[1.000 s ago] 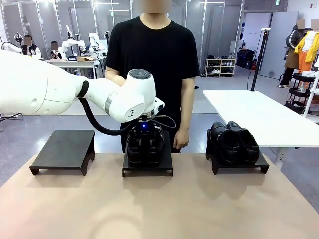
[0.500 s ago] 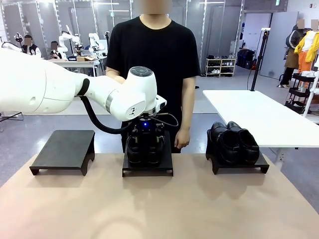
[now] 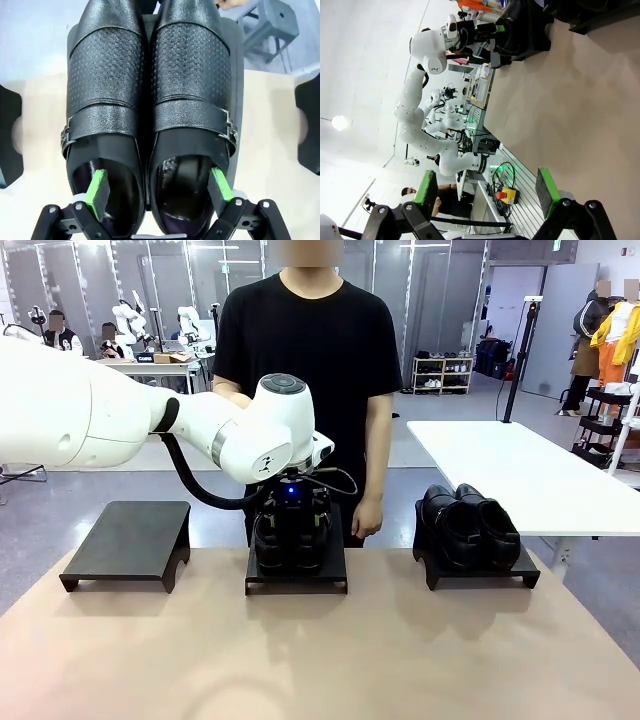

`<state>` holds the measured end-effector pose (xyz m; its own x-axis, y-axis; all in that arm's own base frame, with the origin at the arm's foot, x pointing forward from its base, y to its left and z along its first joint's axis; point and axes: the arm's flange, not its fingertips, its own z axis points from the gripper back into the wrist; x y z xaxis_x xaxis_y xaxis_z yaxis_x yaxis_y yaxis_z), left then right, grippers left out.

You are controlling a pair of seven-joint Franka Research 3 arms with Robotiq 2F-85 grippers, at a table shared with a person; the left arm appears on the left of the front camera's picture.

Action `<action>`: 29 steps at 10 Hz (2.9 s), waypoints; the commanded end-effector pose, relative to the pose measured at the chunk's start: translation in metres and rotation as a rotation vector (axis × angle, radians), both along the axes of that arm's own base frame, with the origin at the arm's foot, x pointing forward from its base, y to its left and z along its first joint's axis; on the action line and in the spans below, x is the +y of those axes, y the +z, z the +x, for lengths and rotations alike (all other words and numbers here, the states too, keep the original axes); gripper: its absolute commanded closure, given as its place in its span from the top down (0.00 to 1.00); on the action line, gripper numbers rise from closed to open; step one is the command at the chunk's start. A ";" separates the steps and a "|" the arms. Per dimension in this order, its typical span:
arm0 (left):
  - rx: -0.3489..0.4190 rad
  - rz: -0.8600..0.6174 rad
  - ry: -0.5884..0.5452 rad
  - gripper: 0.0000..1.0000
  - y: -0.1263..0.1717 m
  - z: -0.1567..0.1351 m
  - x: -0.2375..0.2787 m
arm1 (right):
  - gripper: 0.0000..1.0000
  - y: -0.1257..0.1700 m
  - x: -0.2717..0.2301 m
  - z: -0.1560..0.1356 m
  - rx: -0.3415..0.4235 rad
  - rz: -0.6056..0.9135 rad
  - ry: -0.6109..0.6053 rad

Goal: Place the shoes on the stand as instructed by the person.
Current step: Pick up another pair of Shoes and place it on the Shoes Stand indicated by the person.

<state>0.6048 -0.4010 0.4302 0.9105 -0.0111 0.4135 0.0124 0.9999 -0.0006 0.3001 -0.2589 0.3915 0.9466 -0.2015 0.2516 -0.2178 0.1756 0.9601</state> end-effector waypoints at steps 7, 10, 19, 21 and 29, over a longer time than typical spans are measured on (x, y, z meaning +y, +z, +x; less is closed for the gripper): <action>-0.002 -0.002 0.000 1.00 0.000 0.001 -0.001 | 1.00 0.000 0.000 -0.001 -0.005 0.001 -0.003; 0.000 0.000 0.000 1.00 0.000 0.000 0.000 | 1.00 0.000 0.000 -0.001 -0.005 0.001 -0.003; 0.348 -0.533 -0.237 1.00 0.107 -0.121 0.224 | 1.00 0.000 0.000 -0.001 -0.005 0.001 -0.003; 0.340 -0.712 -0.375 1.00 0.101 -0.155 0.293 | 1.00 0.000 0.000 -0.001 -0.005 0.001 -0.003; 0.168 -1.253 -0.532 1.00 -0.007 -0.247 0.544 | 1.00 0.000 0.000 -0.001 -0.005 0.001 -0.003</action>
<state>0.3551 0.1292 0.4367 0.9607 -0.0522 0.2726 0.2770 0.2429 -0.9297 0.2999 -0.2595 0.3906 0.9469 -0.2032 0.2492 -0.2152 0.1753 0.9607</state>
